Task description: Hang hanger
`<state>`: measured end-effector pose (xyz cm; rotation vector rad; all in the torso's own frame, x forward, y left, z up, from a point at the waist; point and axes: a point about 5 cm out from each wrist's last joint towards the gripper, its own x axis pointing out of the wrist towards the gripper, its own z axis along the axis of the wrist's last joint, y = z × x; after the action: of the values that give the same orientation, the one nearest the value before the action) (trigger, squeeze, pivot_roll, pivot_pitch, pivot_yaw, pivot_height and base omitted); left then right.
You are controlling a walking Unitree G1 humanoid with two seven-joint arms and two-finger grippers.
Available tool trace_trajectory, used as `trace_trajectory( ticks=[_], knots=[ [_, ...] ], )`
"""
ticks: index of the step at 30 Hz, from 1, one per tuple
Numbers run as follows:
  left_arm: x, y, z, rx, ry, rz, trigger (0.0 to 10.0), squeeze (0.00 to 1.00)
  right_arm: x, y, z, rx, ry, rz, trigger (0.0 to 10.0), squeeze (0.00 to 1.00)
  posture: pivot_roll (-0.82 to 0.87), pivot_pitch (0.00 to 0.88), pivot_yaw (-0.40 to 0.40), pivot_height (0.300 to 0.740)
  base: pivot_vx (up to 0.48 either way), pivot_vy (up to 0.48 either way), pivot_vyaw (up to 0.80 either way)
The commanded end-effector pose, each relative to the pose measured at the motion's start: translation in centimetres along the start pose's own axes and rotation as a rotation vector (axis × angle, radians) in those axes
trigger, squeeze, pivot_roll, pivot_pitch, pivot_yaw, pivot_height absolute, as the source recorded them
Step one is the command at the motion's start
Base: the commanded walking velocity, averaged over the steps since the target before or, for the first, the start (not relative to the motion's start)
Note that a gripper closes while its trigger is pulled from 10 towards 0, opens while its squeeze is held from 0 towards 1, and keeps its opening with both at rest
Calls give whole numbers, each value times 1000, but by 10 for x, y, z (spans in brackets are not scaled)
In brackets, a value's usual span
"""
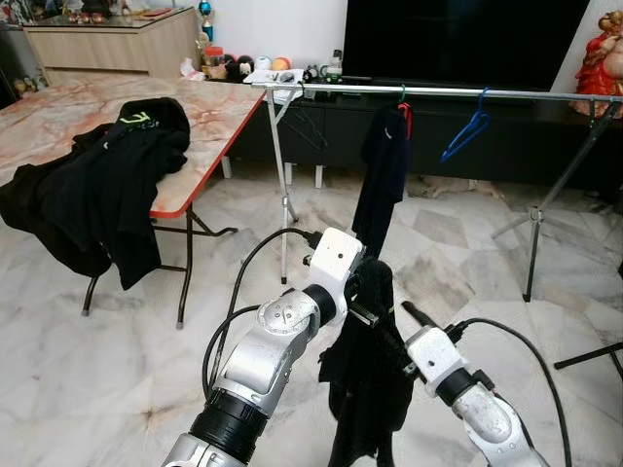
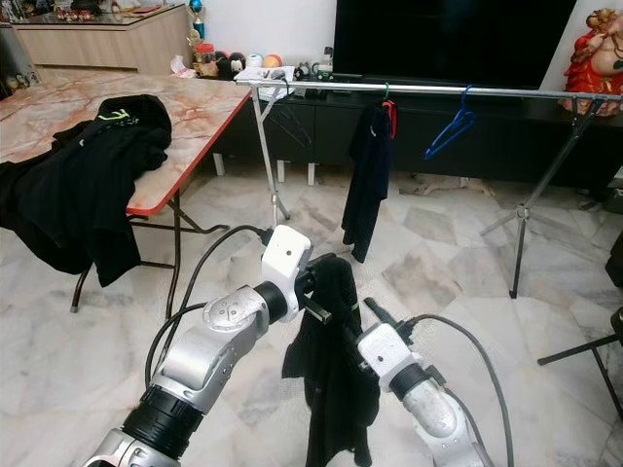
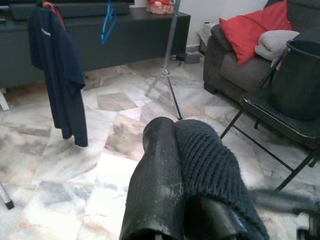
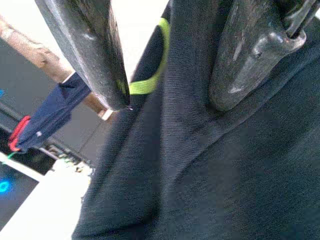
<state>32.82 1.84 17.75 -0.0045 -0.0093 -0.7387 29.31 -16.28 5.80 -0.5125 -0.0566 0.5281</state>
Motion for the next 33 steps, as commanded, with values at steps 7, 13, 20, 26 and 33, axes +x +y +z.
trace_trajectory(
  ticks=[7, 13, 20, 26, 33],
  knots=[
    [0, -3, 16, 7, -63, -17, 10000, 0, -3, 9, -10, 28, 53, 49, 0, 0, 62, 15, -8, 740, 0, 0, 0],
    [0, -3, 15, 5, -65, -14, 10000, 0, -1, 3, -9, 12, 51, 33, 0, 0, 60, 11, -12, 740, 0, 0, 0],
    [0, -3, 17, 5, -70, -17, 10000, 0, -1, -1, -11, -6, 67, 13, 0, 0, 60, 10, -11, 740, 0, 0, 0],
    [-2, -4, 18, 8, -73, -27, 10000, 0, 0, -7, -12, -32, 88, -28, 0, 0, 65, 6, -8, 740, 0, 0, 0],
    [-3, -5, 19, 8, -76, -39, 10000, 0, 1, -8, -12, -36, 89, -28, 0, 0, 68, 7, -8, 740, 0, 0, 0]
  ],
)
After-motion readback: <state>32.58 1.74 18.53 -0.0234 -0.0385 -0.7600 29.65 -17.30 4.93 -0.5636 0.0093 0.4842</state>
